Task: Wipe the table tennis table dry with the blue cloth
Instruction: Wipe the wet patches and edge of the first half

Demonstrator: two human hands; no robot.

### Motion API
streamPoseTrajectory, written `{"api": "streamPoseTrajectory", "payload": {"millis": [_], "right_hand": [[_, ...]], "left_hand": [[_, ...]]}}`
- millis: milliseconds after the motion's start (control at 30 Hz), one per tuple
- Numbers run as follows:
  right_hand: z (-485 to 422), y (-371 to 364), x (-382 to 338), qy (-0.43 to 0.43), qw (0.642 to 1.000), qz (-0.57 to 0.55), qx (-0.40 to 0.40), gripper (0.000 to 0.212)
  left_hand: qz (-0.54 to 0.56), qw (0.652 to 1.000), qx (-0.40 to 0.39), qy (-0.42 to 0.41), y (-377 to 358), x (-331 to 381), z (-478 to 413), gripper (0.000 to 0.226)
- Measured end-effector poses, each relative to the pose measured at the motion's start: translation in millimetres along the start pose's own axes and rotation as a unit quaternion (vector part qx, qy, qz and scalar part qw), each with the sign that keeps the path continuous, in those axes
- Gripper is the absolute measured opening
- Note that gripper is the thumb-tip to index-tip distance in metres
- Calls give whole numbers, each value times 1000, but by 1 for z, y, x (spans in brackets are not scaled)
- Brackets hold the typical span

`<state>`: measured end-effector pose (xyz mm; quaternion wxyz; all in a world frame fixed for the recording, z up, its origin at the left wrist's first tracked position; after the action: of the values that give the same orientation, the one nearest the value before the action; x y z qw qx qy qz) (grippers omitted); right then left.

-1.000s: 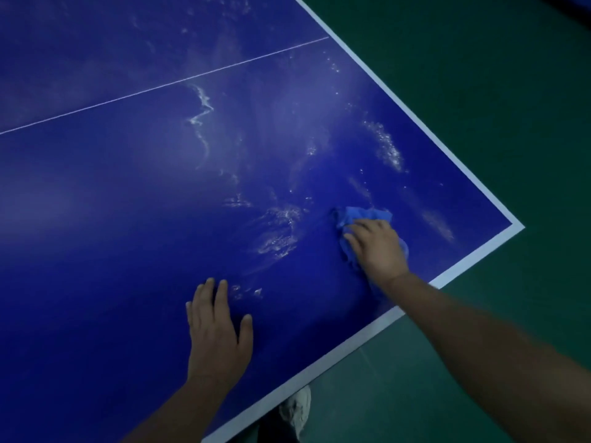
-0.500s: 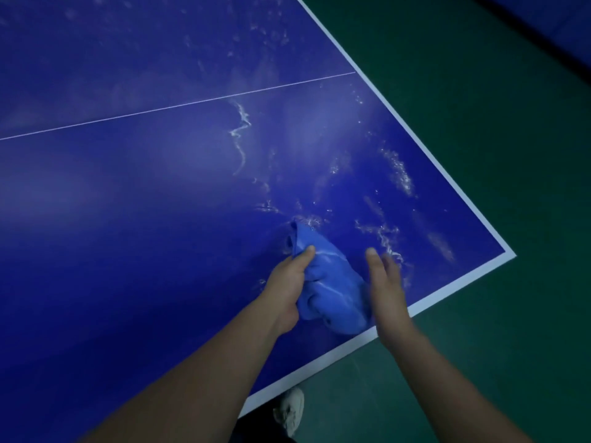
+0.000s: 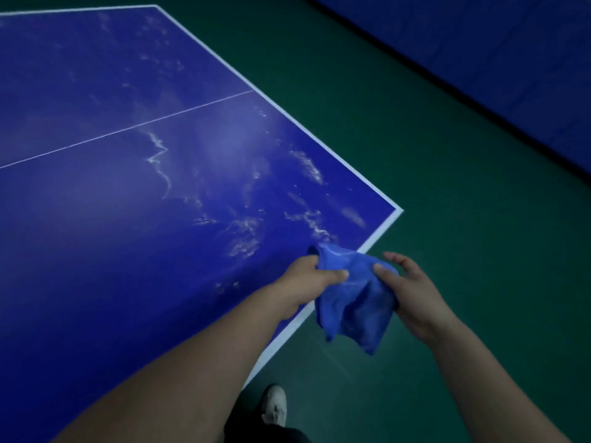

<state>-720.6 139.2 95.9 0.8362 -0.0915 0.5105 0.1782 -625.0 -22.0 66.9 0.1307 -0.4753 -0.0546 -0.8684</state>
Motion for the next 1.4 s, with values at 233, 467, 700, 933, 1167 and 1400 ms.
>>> {"api": "streamPoseTrajectory", "payload": {"millis": [233,467,700,933,1167,1400], "right_hand": [[72,93,-53,227,918,109,306,43],[49,75,153,12,918,378,121,58],[112,86,39,363,875,159,277,54],[40,135,159,15,933,333,137,50],[89,110,76,216,945,223,106,55],[63,101,105,180,925,334,30,51]], "left_hand": [[133,988,-44,57,-82,0,7,22],[49,995,11,82,-123,-7,0,18],[18,997,19,79,-138,-34,7,24],[-181,981,73,-17,-143,-31,24,20],[-181,978,55,-88,-150,-23,41,25],[-213,971,46,-96,-158,-18,44,41]]}}
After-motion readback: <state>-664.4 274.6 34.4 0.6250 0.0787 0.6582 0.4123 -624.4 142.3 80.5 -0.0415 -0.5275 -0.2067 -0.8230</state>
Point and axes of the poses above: each hand's wrist, its own z-axis away from the middle knuckle, its own y-axis out of the back of the hand, x = y × z, the point moved 8 cm from there along -z, towards the middle knuckle, and after that the axes turned 9 degrees about -z, right-handed, at the moved point
